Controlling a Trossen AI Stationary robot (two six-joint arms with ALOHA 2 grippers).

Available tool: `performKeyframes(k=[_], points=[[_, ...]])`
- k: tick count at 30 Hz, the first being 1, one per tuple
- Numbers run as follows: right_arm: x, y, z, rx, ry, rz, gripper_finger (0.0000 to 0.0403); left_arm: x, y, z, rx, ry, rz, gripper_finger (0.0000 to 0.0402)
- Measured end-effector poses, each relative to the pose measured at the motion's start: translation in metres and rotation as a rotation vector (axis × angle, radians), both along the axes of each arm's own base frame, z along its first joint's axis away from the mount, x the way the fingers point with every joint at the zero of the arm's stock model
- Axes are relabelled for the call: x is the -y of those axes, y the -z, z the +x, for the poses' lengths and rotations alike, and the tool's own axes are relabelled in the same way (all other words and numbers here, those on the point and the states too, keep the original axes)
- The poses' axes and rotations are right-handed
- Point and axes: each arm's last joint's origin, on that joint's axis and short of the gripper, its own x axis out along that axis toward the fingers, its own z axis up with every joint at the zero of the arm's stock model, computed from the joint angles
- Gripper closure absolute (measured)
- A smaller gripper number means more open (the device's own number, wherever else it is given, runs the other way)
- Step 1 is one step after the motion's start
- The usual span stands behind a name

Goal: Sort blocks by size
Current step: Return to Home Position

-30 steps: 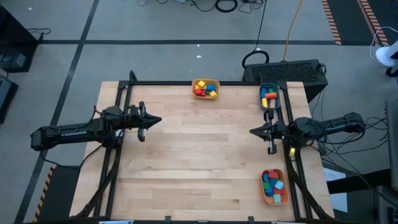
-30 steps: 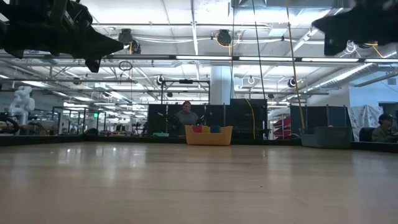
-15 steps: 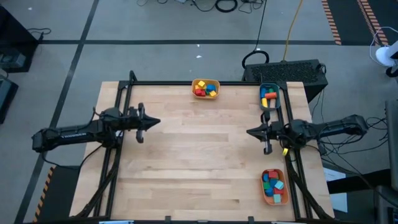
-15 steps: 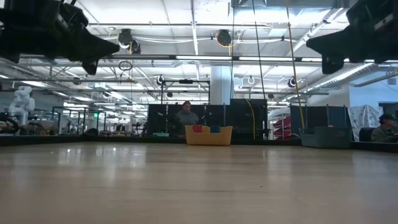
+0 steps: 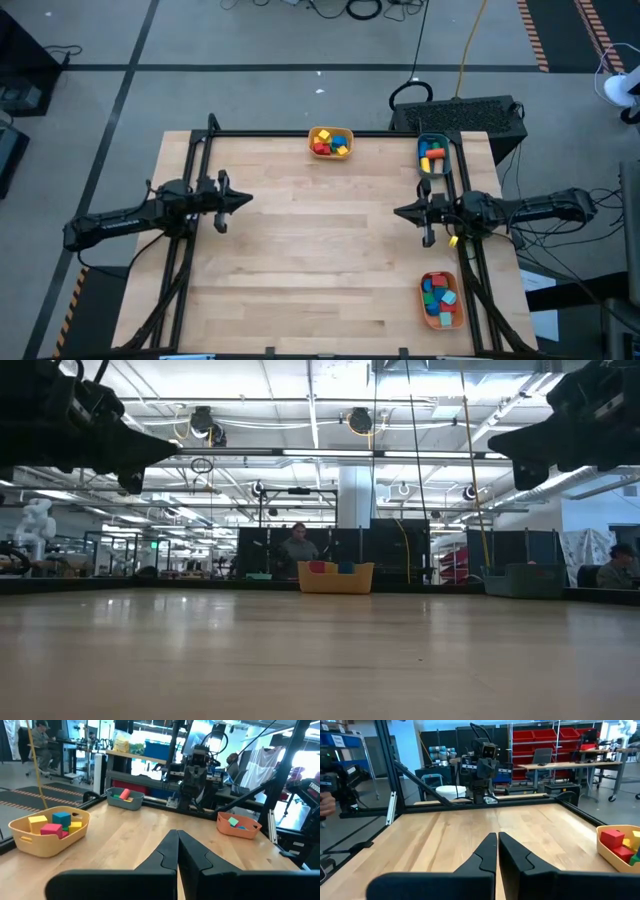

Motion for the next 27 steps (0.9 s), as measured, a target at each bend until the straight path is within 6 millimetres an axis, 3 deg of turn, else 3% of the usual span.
performKeyframes(k=[15, 27], points=[[0.003, 0.001, 0.005, -0.012, -0.052, 0.039, 0.0403, 0.002, -0.002, -0.002, 0.028, -0.055, -0.023, 0.0396], [0.002, 0.004, 0.019, -0.015, -0.054, -0.011, 0.0403, 0.027, -0.003, -0.001, 0.033, -0.022, 0.015, 0.0396]])
